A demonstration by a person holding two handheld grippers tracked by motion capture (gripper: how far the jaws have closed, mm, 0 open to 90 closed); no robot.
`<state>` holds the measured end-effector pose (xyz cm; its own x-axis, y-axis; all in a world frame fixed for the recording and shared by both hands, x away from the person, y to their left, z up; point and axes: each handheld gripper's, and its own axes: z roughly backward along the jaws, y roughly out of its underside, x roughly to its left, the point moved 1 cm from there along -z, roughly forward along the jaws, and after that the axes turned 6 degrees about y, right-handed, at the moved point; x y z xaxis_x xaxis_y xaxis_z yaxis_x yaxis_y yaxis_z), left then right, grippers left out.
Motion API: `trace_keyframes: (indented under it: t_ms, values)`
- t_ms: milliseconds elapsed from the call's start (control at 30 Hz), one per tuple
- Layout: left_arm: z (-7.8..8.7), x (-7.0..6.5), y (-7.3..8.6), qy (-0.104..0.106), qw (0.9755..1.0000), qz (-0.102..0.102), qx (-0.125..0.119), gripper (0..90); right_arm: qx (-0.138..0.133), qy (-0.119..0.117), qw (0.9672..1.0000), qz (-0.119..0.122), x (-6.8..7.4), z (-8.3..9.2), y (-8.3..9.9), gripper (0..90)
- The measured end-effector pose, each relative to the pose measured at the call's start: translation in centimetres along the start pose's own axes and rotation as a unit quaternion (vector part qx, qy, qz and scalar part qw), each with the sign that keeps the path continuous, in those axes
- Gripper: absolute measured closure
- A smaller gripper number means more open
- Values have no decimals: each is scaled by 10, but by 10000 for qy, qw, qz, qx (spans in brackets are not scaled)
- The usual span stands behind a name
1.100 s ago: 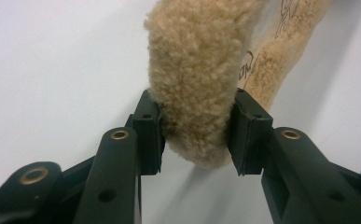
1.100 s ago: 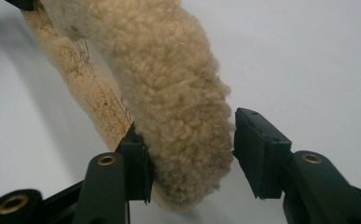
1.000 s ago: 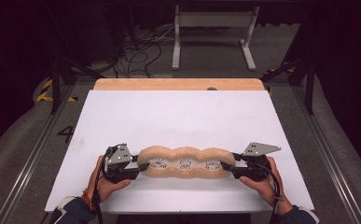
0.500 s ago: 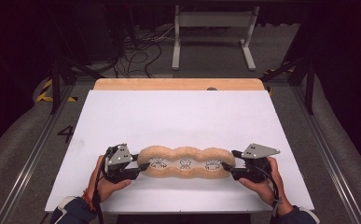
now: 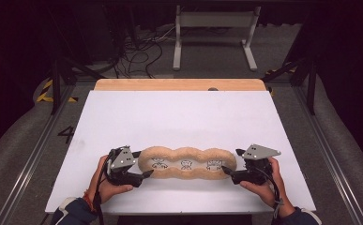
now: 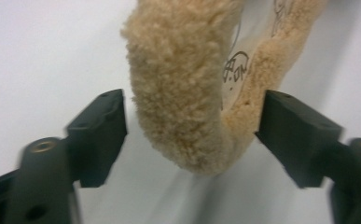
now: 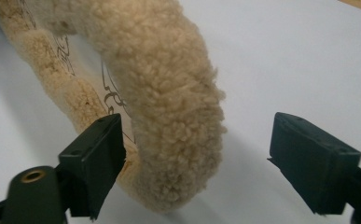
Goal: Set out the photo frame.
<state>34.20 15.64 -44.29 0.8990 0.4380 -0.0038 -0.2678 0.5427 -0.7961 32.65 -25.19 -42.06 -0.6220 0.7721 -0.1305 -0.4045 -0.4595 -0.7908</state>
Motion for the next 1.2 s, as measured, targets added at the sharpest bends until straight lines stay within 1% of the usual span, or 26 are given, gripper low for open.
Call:
trace_keyframes:
  t_ms: [67,133,233,333,433,533,567,633,667,733,867,900,967,1133,1200]
  values:
    - [0,0,1,-33,10000,46,-26,157,-5,18,10000,30,1,0,0,108]
    - [0,1,1,-37,9999,75,-75,107,-36,0,10000,51,1,0,0,93]
    - [0,0,1,-47,10000,30,-67,62,-45,41,10000,63,1,0,0,75]
    - [1,0,1,-124,9999,-9,-45,56,-82,156,9998,101,1,1,0,71]
    - [2,0,1,-180,9998,2,-74,56,-99,188,9997,143,1,2,0,71]
    - [3,0,1,-285,9996,-77,-35,61,-43,239,9994,257,3,2,0,78]
    - [3,-1,1,-301,9995,-86,-21,62,-35,265,9991,324,4,3,0,79]
    - [3,-1,1,-315,9995,-90,-7,66,-34,263,9990,365,4,4,0,83]
    - [3,-1,1,-315,9995,-90,-7,67,-34,263,9990,365,4,4,0,83]
    - [3,-2,0,-366,9992,-152,6,67,-47,303,9988,373,4,5,-1,87]
    - [7,-1,1,-398,9991,-168,-41,72,-51,351,9986,399,3,7,0,95]
    - [8,-2,1,-395,9991,-175,-35,73,-51,353,9986,403,3,8,0,95]
    - [10,-2,3,-457,9987,-210,11,73,-36,402,9982,438,3,9,1,96]
    - [17,-1,6,-497,9986,-193,-35,75,-21,443,9981,432,2,12,3,99]
    - [21,0,10,-521,9985,-171,-67,75,-21,511,9977,443,1,15,5,100]
